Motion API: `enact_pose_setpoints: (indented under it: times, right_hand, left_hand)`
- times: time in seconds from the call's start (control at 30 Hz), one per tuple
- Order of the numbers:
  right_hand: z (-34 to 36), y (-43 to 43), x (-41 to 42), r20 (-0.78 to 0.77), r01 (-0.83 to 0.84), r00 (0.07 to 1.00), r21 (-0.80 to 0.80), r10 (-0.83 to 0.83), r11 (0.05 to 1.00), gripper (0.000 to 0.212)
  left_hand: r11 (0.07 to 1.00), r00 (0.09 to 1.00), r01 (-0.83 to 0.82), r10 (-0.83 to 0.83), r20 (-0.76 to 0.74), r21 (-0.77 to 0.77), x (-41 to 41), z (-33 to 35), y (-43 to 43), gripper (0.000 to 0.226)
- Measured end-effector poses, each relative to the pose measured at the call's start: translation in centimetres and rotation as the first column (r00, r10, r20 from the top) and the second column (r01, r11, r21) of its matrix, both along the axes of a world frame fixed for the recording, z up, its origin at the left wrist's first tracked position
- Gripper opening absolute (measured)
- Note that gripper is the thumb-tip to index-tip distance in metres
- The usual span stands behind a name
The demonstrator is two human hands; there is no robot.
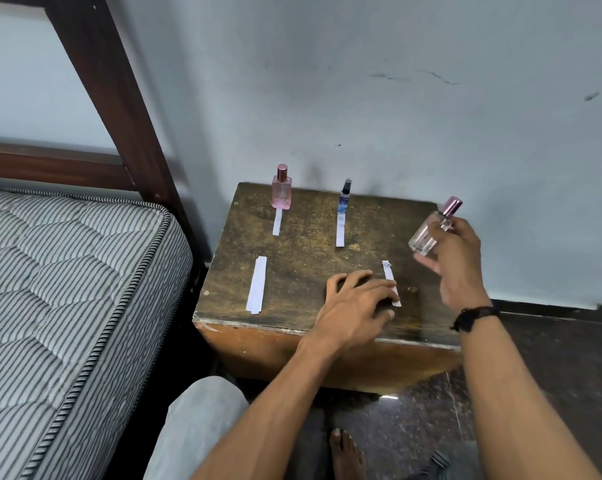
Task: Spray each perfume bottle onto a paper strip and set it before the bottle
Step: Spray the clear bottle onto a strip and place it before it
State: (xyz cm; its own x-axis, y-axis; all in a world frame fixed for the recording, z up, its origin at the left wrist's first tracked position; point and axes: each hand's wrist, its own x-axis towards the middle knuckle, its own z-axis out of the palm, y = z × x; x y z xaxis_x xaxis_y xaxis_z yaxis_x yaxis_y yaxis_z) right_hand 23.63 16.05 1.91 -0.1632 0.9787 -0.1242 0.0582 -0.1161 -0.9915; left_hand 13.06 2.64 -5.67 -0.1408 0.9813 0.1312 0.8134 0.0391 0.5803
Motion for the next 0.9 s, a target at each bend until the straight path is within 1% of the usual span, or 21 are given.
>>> enact_pose_setpoints:
  times: [0.07,0.13,0.23,0.3,0.37,0.43,0.47,0.5,0.53,0.57,0.63,0.67,0.7,0.77,0.83,0.9]
  right_hand:
    - [0.5,-2.0,0.9,-0.052,0.02,0.998,-0.084,-0.025,0.996,0.008]
    - [0.6,-3.5,1.7,-0.072,0.062,0.995,-0.152,-0.074,0.986,0.006]
    - [0.8,-4.3,2.2,-0.075,0.086,0.992,-0.202,-0.103,0.976,0.004]
    - [1.1,-4.3,2.2,-0.057,0.056,0.996,-0.209,-0.069,0.976,0.009]
    - [1.3,-4.2,2.3,0.0,-0.011,1.0,-0.198,0.011,0.98,0.016]
    - [1.3,-4.1,2.6,0.047,-0.084,0.995,-0.181,0.094,0.98,0.017]
    - [1.3,-4.1,2.7,0.058,-0.114,0.99,-0.175,0.125,0.978,0.016]
    - [1.3,-4.1,2.8,0.07,-0.14,0.986,-0.169,0.154,0.976,0.015]
    - [1.2,-4.0,2.9,0.085,-0.165,0.98,-0.169,0.181,0.972,0.015]
    - [1.2,-3.9,2.9,0.098,-0.19,0.973,-0.174,0.209,0.966,0.016]
    - [1.3,-3.8,2.8,0.12,-0.263,0.95,-0.194,0.289,0.945,0.021]
    - [1.3,-3.7,2.8,0.139,-0.312,0.929,-0.202,0.343,0.928,0.023]
    - [1.3,-3.6,2.7,0.157,-0.366,0.903,-0.21,0.401,0.907,0.024]
    - [1.4,-3.7,2.4,0.17,-0.463,0.847,-0.231,0.504,0.856,0.025]
    - [1.4,-4.0,2.1,0.181,-0.535,0.792,-0.255,0.584,0.805,0.024]
    - [1.4,-4.3,1.8,0.231,-0.601,0.72,-0.266,0.655,0.754,0.023]
  left_hand:
    - [1.0,1.0,0.006,-0.006,0.008,-0.015,0.2,0.2,0.5,0.027]
    - [0.999,1.0,0.015,-0.015,0.013,-0.029,0.3,0.3,0.9,0.026]
    - [0.999,0.999,0.04,-0.04,0.001,-0.038,0.2,0.1,1.1,0.024]
    - [0.998,0.999,0.051,-0.051,0.0,-0.029,-0.1,-0.1,1.0,0.025]
    - [0.999,0.998,0.053,-0.053,0.024,0.003,-0.2,-0.3,1.0,0.027]
    - [0.998,0.996,0.036,-0.039,0.083,0.048,-0.4,-0.2,1.3,0.031]
    - [0.998,0.989,0.011,-0.021,0.149,0.069,-0.6,-0.1,1.4,0.032]
    - [0.996,0.968,-0.03,0.008,0.25,0.083,-0.8,0.1,1.5,0.031]
    - [0.993,0.926,-0.085,0.049,0.373,0.08,-1.0,0.4,1.5,0.029]
    - [0.986,0.86,-0.152,0.099,0.5,0.065,-1.3,0.8,1.4,0.026]
    - [0.962,0.678,-0.272,0.18,0.713,0.015,-2.1,1.7,1.1,0.023]
    - [0.953,0.586,-0.302,0.194,0.787,-0.011,-2.5,2.3,0.9,0.024]
    - [0.951,0.507,-0.309,0.19,0.841,-0.029,-2.9,2.8,0.7,0.026]
    - [0.955,0.392,-0.294,0.149,0.908,-0.03,-3.6,3.7,0.3,0.032]
    - [0.965,0.32,-0.263,0.081,0.944,0.007,-4.0,4.4,0.0,0.037]
    - [0.974,0.295,-0.221,0.024,0.955,0.044,-4.1,4.8,-0.3,0.039]
